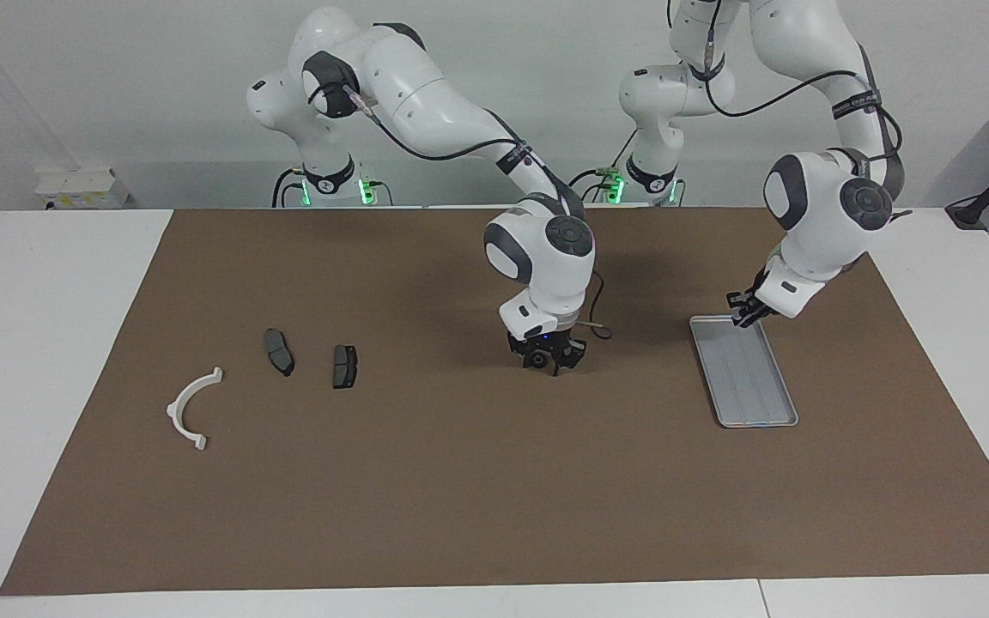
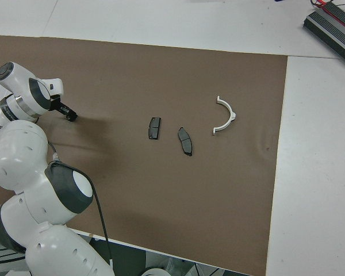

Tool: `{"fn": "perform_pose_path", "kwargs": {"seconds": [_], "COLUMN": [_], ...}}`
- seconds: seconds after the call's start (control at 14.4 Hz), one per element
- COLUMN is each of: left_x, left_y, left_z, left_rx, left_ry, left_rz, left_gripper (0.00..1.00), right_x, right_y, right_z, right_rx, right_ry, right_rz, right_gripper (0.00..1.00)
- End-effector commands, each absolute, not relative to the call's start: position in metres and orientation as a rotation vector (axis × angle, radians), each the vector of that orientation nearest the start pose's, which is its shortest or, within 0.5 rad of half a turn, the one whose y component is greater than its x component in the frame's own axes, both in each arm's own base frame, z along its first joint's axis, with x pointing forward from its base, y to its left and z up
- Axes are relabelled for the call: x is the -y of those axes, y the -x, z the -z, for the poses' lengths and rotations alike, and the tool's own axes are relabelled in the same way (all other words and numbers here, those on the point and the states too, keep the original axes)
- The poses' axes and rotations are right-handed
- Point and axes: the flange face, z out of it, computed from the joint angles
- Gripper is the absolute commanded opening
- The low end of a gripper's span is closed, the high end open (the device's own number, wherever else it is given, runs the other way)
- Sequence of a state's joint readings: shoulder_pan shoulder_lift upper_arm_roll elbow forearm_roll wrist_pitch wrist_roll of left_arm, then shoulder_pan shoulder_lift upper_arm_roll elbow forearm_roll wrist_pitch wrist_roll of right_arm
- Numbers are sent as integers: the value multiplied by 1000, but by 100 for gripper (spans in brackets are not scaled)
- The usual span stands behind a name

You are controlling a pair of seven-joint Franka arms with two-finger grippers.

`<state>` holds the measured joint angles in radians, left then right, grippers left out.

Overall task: Place bearing gear from tray to pile
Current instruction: 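Grasp the second dark gear on the tray with the left gripper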

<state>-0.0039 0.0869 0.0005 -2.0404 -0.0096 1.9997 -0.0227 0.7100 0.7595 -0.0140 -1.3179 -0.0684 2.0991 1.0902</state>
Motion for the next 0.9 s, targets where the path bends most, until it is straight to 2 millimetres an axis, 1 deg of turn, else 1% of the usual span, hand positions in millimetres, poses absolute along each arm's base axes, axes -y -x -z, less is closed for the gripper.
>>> {"fn": "perform_pose_path", "kwargs": {"seconds": [0.0, 0.07, 0.14, 0.21, 0.35, 0.49, 0.56, 0.62, 0.69, 0.76, 0.83], "left_x": [8, 10, 12, 12, 13, 16, 16, 16, 17, 20, 37], "left_y": [-550, -551, -551, -551, -551, -555, -557, -558, -559, -560, -562], "left_z": [-398, -398, -398, -399, -399, -406, -409, -412, -415, -415, -418], "left_rx": [146, 173, 176, 178, 183, 230, 232, 232, 234, 251, 267], "left_ry": [3148, 3145, 3144, 3144, 3143, 3139, 3139, 3138, 3141, 3155, 3170], "left_rz": [-212, -210, -215, -213, -213, -199, -203, -213, -207, -208, -199], "left_gripper": [0, 0, 0, 0, 0, 0, 0, 0, 0, 0, 0], "right_x": [-470, -470, -471, -473, -472, -469, -462, -444, -426, -401, -365], "right_y": [-570, -570, -569, -568, -569, -571, -576, -584, -595, -607, -620], "right_z": [-284, -282, -282, -282, -283, -286, -300, -316, -341, -372, -400], "right_rx": [-542, -540, -539, -544, -548, -549, -549, -552, -539, -501, -462], "right_ry": [3126, 3129, 3124, 3116, 3111, 3113, 3117, 3136, 3136, 3134, 3124], "right_rz": [73, 70, 64, 53, 48, 45, 40, 6, -27, -61, -98], "right_gripper": [41, 26, 8, 0, 0, 0, 0, 0, 0, 0, 0]}}
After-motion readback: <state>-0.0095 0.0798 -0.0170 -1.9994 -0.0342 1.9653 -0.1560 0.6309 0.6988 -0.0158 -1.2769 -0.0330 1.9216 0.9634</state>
